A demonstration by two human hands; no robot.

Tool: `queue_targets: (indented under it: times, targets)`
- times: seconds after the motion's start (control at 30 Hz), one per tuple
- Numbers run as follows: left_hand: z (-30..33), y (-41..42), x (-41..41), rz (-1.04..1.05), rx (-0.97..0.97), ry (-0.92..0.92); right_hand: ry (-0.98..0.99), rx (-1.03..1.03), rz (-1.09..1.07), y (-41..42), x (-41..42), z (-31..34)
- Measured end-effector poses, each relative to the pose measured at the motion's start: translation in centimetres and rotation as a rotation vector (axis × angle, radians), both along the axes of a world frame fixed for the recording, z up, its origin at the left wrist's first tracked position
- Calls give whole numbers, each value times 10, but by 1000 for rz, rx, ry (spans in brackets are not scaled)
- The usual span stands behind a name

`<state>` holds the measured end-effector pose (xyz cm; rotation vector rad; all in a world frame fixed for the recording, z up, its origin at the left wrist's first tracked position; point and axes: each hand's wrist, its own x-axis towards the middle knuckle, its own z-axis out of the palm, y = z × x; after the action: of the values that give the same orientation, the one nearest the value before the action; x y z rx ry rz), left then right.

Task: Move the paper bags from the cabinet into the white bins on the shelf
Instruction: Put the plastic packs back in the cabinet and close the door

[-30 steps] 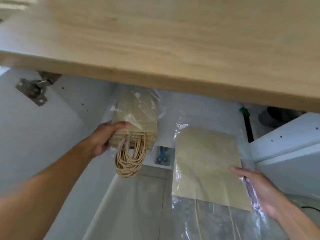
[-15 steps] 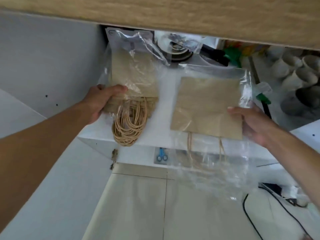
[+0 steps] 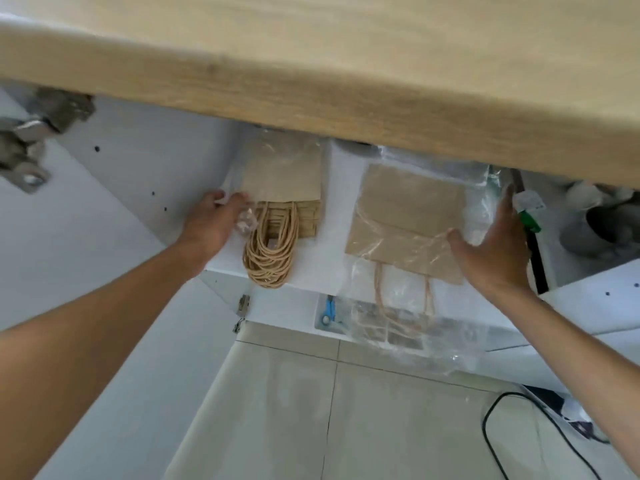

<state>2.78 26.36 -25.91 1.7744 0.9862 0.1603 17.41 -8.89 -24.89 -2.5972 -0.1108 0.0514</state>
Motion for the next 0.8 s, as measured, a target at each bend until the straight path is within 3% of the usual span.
queue_targets:
  times: [0.33, 0.57, 0.8]
  targets:
    - [94, -94, -150, 114, 72, 65, 96, -144, 792, 11, -120, 97]
    - [194, -154, -265, 165, 396, 180, 156, -176, 1103, 73, -184, 202]
    - [283, -136, -383, 285, 779, 254, -78, -77, 1380, 179, -270, 289]
